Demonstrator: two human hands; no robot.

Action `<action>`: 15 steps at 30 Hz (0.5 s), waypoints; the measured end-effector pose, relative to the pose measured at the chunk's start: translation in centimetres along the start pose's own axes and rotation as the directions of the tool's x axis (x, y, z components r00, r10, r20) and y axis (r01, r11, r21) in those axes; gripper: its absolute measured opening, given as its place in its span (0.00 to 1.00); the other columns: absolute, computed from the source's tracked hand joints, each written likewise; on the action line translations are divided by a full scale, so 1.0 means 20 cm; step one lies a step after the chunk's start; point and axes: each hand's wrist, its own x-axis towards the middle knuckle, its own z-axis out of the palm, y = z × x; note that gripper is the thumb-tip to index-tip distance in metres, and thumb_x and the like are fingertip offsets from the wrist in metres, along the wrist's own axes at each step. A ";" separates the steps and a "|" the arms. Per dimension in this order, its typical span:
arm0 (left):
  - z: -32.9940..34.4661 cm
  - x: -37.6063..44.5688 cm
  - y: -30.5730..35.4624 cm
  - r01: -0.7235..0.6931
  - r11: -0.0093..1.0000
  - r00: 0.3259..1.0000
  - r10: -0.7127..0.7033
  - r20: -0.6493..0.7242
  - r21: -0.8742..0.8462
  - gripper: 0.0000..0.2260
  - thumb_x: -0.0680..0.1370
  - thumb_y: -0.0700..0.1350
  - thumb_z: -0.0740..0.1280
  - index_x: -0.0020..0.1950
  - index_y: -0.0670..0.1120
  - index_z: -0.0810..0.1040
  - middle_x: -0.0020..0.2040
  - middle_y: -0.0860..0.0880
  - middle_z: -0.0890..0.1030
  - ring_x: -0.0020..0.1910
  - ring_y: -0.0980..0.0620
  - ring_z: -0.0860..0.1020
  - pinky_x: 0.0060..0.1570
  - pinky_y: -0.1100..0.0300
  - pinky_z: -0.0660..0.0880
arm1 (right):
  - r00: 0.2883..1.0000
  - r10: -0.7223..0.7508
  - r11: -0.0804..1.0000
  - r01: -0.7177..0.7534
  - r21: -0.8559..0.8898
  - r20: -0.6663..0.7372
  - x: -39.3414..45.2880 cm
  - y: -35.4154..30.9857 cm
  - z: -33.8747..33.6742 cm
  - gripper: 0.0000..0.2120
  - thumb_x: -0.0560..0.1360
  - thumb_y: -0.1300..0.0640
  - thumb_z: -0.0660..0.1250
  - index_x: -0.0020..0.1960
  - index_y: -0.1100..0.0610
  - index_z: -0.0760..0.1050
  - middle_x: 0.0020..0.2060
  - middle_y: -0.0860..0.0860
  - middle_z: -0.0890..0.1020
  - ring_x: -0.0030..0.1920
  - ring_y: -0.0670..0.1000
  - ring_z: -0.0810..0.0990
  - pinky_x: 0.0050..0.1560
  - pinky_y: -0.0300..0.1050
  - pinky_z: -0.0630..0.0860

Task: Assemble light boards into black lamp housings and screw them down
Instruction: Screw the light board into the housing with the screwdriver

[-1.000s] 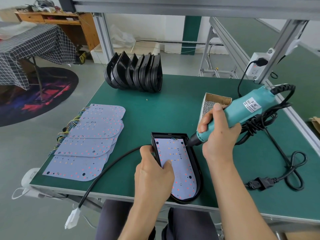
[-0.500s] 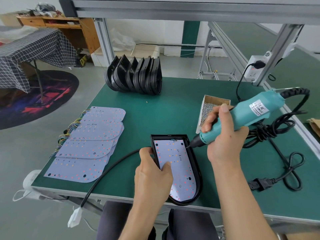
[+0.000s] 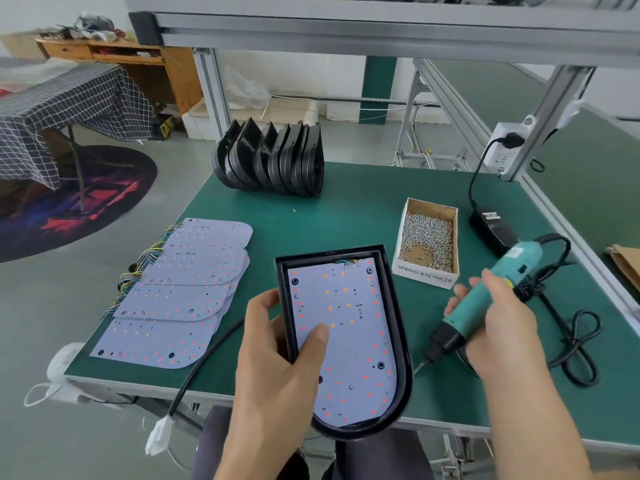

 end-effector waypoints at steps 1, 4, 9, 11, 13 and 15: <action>-0.01 -0.01 0.02 -0.013 1.000 1.000 0.013 -0.002 -0.016 0.18 0.74 0.50 0.73 0.59 0.66 0.72 0.47 0.60 0.87 0.44 0.57 0.85 0.38 0.66 0.78 | 1.000 -0.009 0.998 0.008 -0.065 -0.015 0.01 0.02 -0.02 0.07 0.83 0.55 0.67 0.49 0.57 0.74 0.42 0.55 0.78 0.35 0.52 0.76 0.39 0.47 0.76; -0.03 -0.04 0.08 -0.063 0.995 0.998 0.062 -0.013 -0.073 0.20 0.73 0.51 0.72 0.60 0.67 0.72 0.48 0.58 0.87 0.44 0.56 0.85 0.39 0.66 0.80 | 0.993 -0.106 0.954 0.089 -0.285 -0.046 0.04 0.07 -0.04 0.04 0.82 0.62 0.67 0.50 0.60 0.74 0.42 0.56 0.76 0.36 0.52 0.76 0.38 0.46 0.75; -0.04 -0.08 0.14 -0.110 0.988 0.994 0.109 -0.010 -0.110 0.20 0.72 0.50 0.73 0.61 0.63 0.73 0.49 0.55 0.88 0.44 0.54 0.86 0.39 0.68 0.79 | 0.955 -0.291 0.705 0.177 -0.687 -0.051 0.03 0.14 -0.02 0.19 0.79 0.58 0.70 0.67 0.61 0.71 0.56 0.60 0.80 0.49 0.60 0.80 0.50 0.52 0.77; -0.05 -0.08 0.16 -0.122 0.985 0.992 0.122 -0.011 -0.119 0.20 0.72 0.48 0.73 0.61 0.62 0.74 0.49 0.55 0.88 0.44 0.55 0.86 0.39 0.69 0.79 | 0.937 -0.349 0.579 0.199 -0.790 -0.020 0.01 0.15 -0.01 0.29 0.79 0.54 0.71 0.76 0.59 0.65 0.61 0.61 0.77 0.56 0.63 0.78 0.59 0.59 0.77; -0.05 -0.09 0.17 -0.132 0.983 0.991 0.131 -0.017 -0.127 0.20 0.71 0.48 0.73 0.60 0.62 0.74 0.48 0.54 0.88 0.43 0.55 0.86 0.37 0.69 0.78 | 0.928 -0.371 0.512 0.230 -0.827 0.029 -0.02 0.15 0.01 0.34 0.78 0.54 0.72 0.79 0.59 0.61 0.64 0.64 0.75 0.58 0.63 0.75 0.61 0.57 0.75; -0.06 -0.10 0.18 -0.138 0.982 0.990 0.135 -0.029 -0.131 0.20 0.71 0.47 0.73 0.59 0.62 0.74 0.47 0.54 0.88 0.42 0.55 0.86 0.34 0.70 0.78 | 0.926 -0.372 0.456 0.247 -0.855 0.068 -0.04 0.14 0.02 0.31 0.78 0.55 0.72 0.76 0.61 0.64 0.62 0.65 0.74 0.54 0.62 0.72 0.54 0.54 0.72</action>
